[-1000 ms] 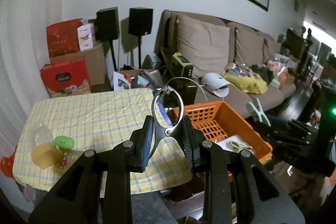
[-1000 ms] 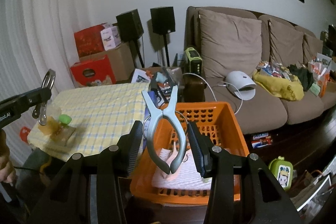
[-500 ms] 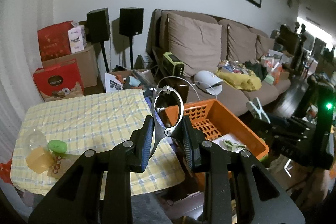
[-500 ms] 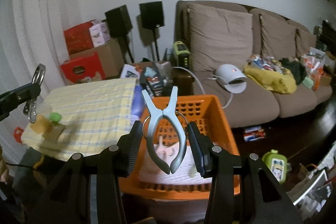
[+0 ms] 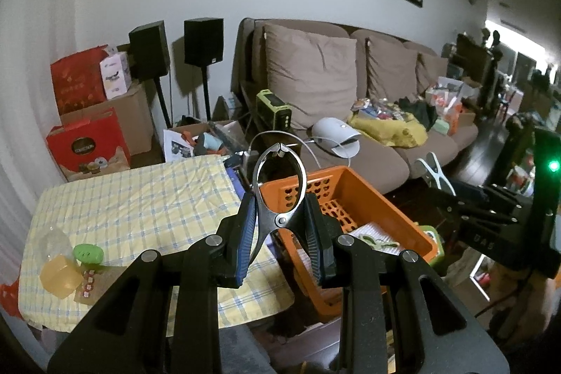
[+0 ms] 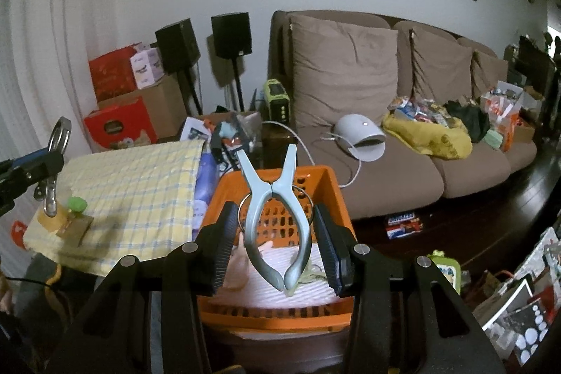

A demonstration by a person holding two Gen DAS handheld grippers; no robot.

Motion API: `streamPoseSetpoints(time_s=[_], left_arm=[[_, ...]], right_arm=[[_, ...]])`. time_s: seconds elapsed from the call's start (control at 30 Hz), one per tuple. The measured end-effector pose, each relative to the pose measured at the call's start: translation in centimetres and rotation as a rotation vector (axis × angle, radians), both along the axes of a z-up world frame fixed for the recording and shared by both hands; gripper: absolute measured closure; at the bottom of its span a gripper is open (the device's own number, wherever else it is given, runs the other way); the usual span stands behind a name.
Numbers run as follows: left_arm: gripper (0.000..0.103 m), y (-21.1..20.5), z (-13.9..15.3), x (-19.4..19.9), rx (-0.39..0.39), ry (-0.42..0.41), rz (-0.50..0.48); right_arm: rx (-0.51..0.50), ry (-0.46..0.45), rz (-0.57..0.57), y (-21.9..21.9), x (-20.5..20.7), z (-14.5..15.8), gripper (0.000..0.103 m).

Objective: Organize objects
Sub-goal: 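Hold both clips above the orange basket and lower them toward its opening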

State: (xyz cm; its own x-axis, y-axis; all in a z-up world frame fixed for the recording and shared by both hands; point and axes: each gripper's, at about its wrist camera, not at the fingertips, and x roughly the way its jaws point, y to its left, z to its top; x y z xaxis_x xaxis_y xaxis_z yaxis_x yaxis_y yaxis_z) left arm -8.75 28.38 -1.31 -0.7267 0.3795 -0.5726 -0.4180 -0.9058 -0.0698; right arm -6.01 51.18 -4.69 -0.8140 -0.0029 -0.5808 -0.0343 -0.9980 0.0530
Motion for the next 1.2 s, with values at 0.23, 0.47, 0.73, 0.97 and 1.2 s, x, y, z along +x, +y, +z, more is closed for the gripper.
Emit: streamPoseSetpoints(time_s=[0.23, 0.47, 0.73, 0.97, 1.2], left_arm=[[0.078, 0.3, 0.5, 0.3, 0.002, 0.011, -0.002], [0.078, 0.0, 1.2, 0.4, 0.018, 0.024, 0.004], [0.078, 0.1, 2.0, -0.2, 0.06, 0.027, 0.007], [0.078, 0.5, 2.6, -0.8, 0.088, 0.034, 0.002], [0.078, 1.7, 2.1, -1.5, 0.09, 0.02, -0.008]], right_arm=[[0.009, 0.003, -0.023, 0.3, 0.4, 0.4, 0.058], [0.021, 0.019, -0.019, 0.2, 1.2, 1.0, 0.058], [0.018, 0.05, -0.035, 0.4, 1.7, 1.4, 0.058], [0.034, 0.067, -0.071, 0.8, 2.1, 1.8, 0.058], [0.029, 0.076, -0.082, 1.1, 2.3, 2.0, 0.058]])
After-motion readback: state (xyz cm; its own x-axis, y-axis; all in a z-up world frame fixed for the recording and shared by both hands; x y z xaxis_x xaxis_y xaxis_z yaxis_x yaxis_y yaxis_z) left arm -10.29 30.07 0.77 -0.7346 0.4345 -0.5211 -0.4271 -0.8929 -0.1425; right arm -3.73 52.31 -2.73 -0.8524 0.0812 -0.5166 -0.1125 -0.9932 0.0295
